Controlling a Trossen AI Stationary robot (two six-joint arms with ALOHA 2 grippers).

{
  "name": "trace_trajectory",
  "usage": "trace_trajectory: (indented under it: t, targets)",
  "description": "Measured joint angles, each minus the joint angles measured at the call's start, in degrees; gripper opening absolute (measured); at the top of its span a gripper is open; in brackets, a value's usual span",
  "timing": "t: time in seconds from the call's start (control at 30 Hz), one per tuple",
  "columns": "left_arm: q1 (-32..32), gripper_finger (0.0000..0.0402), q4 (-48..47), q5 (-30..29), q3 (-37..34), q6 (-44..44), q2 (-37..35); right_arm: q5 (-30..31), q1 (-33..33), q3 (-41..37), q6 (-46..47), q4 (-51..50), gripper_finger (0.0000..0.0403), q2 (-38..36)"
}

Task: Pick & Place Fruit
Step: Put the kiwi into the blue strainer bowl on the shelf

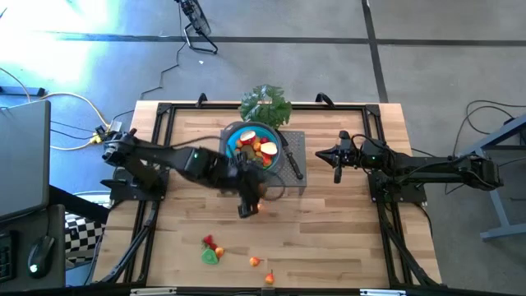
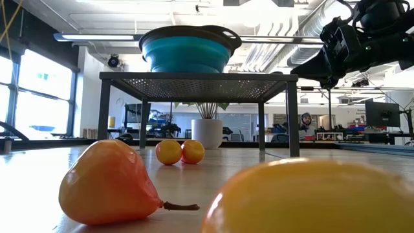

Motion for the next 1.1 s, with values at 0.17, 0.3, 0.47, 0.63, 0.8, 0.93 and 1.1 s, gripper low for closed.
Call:
trace_trajectory:
  t: [0.17, 0.3, 0.47, 0.63, 0.8, 0.93, 1.1]
  targets:
    - [5.4, 0.0221, 0.0, 0.0, 2.5, 3.9, 0.0, 0.0, 0.0, 0.0, -1.2, 0.0, 0.0002, 0.0]
    - [10.1, 0.0221, -0.6, 0.0, 2.7, 4.8, 0.0, 0.0, 0.0, 0.0, -1.2, 0.0, 0.0002, 0.0]
    - [15.7, 0.0221, -4.6, -2.1, 2.8, 3.0, 0.0, 0.0, 0.0, 0.0, -1.2, 0.0, 0.0002, 0.0]
    - [19.1, 0.0221, -7.8, -5.4, 2.8, -2.3, 0.0, 0.0, 0.0, 0.0, -1.2, 0.0, 0.0002, 0.0]
    - [18.7, 0.0221, -7.7, -5.5, 2.8, -5.1, 0.4, 0.0, 0.0, 0.0, -1.3, 0.0, 0.0002, 0.0]
    - [17.2, 0.0221, -7.6, -5.4, 2.6, -6.8, 1.2, 0.0, 0.0, 0.0, -1.3, 0.0, 0.0002, 0.0]
    - [15.8, 0.0221, -9.7, -6.3, 1.7, -9.8, 2.3, 0.0, 0.0, 0.0, -1.3, 0.0, 0.0002, 0.0]
